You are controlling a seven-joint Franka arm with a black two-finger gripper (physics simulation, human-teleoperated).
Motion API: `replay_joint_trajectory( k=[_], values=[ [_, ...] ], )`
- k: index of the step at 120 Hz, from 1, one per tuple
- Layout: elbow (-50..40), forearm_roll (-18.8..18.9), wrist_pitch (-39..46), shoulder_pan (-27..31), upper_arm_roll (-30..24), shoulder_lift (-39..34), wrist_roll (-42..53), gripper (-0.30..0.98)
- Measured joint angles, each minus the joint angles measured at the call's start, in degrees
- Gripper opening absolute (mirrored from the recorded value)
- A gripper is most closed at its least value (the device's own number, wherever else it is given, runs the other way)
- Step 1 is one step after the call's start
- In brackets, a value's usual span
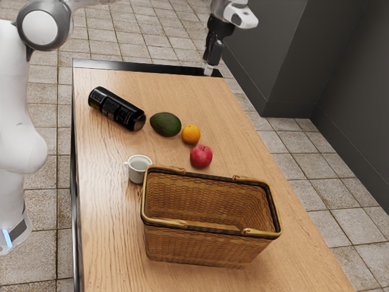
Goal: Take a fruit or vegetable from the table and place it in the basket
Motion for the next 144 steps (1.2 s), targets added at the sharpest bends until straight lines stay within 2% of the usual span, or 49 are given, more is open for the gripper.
replay_joint_trajectory(
  k=[26,58,68,81,90,103,120,129,144],
  values=[
    [-0.1,0.6,9.6,-0.4,0.5,-0.1,4.4,0.69],
    [-0.1,0.7,13.3,-0.4,0.5,-0.1,8.1,0.69],
    [0.4,1.0,13.9,-2.0,1.5,-0.3,8.9,0.69],
    [3.8,1.1,14.2,-9.0,7.9,-0.2,9.7,0.69],
    [13.0,1.2,12.9,-9.7,9.2,3.3,9.8,0.68],
    [14.4,1.3,10.5,-8.9,9.6,4.3,8.2,0.69],
    [5.6,0.2,7.4,-8.5,9.6,3.4,5.5,0.69],
    [-2.1,-0.1,6.4,-9.0,9.7,-0.4,3.7,0.69],
    [-6.0,-0.3,5.3,-9.0,9.8,-4.7,0.6,0.69]
  ],
)
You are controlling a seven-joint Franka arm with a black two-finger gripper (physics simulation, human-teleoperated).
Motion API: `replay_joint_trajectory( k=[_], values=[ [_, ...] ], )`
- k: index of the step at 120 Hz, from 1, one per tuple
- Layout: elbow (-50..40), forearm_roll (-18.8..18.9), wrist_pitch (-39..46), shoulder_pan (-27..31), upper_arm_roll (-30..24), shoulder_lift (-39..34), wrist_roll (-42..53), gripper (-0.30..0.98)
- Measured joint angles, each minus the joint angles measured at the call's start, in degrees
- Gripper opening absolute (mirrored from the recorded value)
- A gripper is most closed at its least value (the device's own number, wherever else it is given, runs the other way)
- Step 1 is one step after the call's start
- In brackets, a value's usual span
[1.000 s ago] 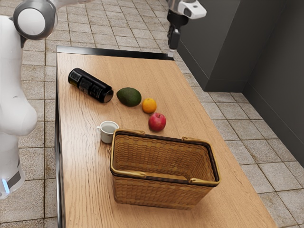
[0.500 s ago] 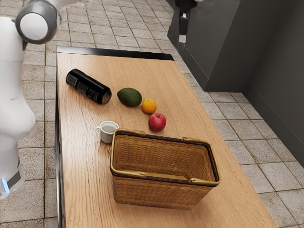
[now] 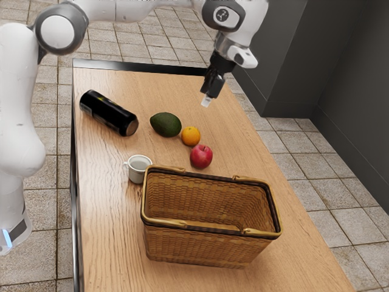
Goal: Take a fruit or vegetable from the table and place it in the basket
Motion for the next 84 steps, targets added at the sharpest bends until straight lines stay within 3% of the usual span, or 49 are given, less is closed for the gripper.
replay_joint_trajectory(
  k=[22,39,70,84],
  values=[
    [0.0,-0.3,-0.8,2.8,-0.6,-2.1,-1.8,0.69],
    [0.4,0.3,1.1,2.9,-5.6,-1.9,2.6,0.69],
    [-0.2,0.4,1.0,3.6,-5.1,-2.1,8.1,0.69],
    [0.0,3.0,0.9,5.4,-6.8,-1.3,10.5,0.69]
  ],
)
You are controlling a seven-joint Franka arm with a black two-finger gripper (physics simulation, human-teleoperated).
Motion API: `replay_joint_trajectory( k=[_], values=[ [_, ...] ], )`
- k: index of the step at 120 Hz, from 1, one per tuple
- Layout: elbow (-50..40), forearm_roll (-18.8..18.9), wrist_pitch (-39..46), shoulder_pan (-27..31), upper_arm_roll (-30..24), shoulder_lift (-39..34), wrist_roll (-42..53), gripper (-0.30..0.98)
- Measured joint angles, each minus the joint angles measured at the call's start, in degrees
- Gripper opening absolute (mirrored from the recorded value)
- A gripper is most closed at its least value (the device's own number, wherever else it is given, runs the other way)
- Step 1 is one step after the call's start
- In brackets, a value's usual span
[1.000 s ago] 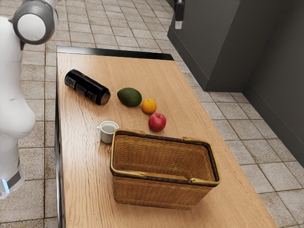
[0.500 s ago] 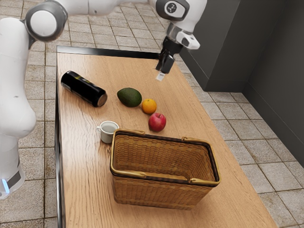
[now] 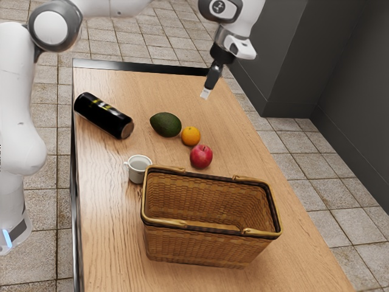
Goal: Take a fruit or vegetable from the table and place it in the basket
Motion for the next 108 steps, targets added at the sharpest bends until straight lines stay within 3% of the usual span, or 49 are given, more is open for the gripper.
replay_joint_trajectory(
  k=[38,68,92,100,108],
  values=[
    [0.2,-1.6,1.4,1.6,4.4,-1.3,5.6,0.69],
    [0.2,1.9,4.5,1.5,6.0,-2.1,14.1,0.67],
    [-2.0,0.8,7.4,2.5,6.2,-5.7,19.4,0.68],
    [-4.6,-0.7,7.6,6.1,2.7,-5.4,20.2,0.68],
    [-9.5,-0.6,8.0,17.4,-8.7,-5.3,21.4,0.68]
  ],
)
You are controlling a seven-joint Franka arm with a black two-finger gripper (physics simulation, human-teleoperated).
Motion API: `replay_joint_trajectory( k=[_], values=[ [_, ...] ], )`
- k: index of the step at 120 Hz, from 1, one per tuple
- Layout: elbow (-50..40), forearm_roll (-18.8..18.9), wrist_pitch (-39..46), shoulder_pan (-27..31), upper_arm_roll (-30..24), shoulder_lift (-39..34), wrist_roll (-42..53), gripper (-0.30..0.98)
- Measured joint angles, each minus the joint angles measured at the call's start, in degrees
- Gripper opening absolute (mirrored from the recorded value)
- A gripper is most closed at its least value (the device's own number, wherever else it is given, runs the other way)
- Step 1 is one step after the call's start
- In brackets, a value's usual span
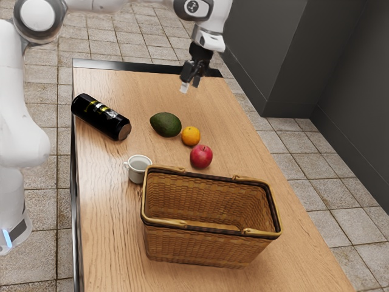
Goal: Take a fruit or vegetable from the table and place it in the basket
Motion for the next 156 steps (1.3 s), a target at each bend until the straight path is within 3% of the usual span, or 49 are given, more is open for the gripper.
replay_joint_trajectory(
  k=[8,27,74,93,156],
  values=[
    [-1.1,1.3,0.0,4.6,-4.2,0.1,1.3,0.69],
    [-0.6,2.0,-1.0,8.5,-3.9,0.3,1.4,0.69],
    [-8.2,-3.2,-3.8,9.0,-5.0,0.3,-8.3,0.69],
    [-14.0,-2.5,-2.9,12.7,-9.4,0.3,-10.3,0.69],
    [-18.0,2.2,2.7,15.3,-9.1,0.2,-9.9,0.69]
  ],
)
